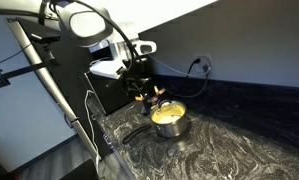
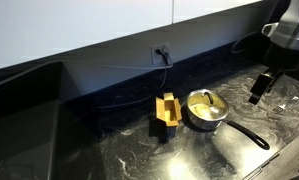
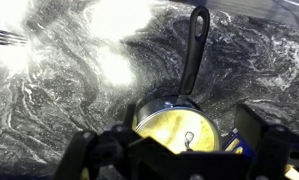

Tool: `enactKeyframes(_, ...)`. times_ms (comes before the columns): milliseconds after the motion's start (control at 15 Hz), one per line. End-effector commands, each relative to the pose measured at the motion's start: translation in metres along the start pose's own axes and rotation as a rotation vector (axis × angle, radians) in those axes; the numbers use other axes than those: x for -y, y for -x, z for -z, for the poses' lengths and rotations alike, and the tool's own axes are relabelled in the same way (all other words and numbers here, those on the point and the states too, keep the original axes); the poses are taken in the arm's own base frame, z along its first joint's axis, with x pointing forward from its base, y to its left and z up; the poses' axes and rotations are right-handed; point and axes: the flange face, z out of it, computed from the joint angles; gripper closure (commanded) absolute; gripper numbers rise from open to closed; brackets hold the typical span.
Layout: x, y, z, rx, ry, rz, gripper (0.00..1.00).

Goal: Put the fork inside the pot then close the pot.

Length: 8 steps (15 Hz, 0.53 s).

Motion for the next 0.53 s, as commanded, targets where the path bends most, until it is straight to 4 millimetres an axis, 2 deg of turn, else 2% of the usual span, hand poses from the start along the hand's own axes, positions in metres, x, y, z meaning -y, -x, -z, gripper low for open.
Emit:
enactKeyframes(0, 0.003, 0.015, 0.037, 0.042, 0.005, 0.023, 0.00)
enactKeyframes(267, 0.002, 0.029, 0.059, 0.067, 0.034, 0.028, 0.00)
enactKeyframes(333, 0.003, 0.021, 0.046, 0.066, 0.033, 0.016, 0.00)
enactKeyframes(467, 0.002, 0.025, 0.053, 0.066, 0.045, 0.015, 0.00)
